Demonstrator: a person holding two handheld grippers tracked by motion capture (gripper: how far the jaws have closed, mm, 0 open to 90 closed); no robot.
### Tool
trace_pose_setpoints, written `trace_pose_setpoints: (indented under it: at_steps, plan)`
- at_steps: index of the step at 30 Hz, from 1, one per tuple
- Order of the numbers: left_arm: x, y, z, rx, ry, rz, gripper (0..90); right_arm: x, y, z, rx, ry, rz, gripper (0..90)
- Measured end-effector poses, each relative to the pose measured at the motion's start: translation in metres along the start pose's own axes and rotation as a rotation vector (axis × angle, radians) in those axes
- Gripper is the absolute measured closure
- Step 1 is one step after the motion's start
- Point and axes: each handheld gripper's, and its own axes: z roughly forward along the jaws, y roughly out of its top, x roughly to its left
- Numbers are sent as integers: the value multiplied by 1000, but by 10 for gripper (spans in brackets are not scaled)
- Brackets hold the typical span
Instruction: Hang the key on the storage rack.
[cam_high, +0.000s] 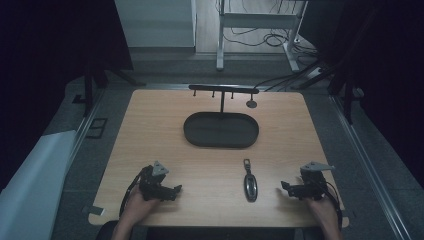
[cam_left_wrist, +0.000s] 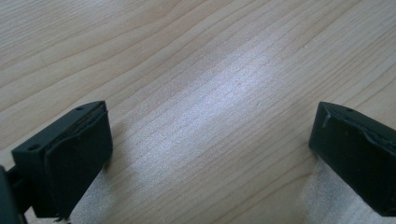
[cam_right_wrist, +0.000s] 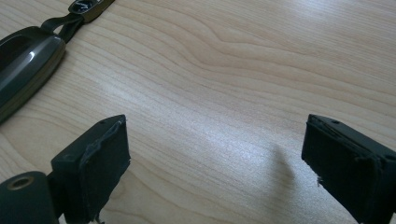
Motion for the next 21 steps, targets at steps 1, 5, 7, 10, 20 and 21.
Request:
trace_pose_setpoints:
  at_steps: [1, 5, 7, 10, 20, 21]
  plan:
    - [0, 0, 0, 2, 0, 3, 0, 1, 0, 0, 3, -2, -3, 71]
    - [0, 0, 0, 2, 0, 3, 0, 4, 2, 1, 23, 1, -14, 37]
    - [0, 0, 0, 2, 0, 2, 0, 5, 4, 2, 27, 1, -22, 26]
    - [0, 0, 0, 2, 0, 2, 0, 7, 9, 2, 33, 4, -40, 12]
    - [0, 0, 0, 2, 0, 3, 0, 14, 20, 4, 80, 42, -93, 0]
    - [0, 0, 0, 2, -1, 2, 0, 15, 21, 4, 86, 51, -92, 0]
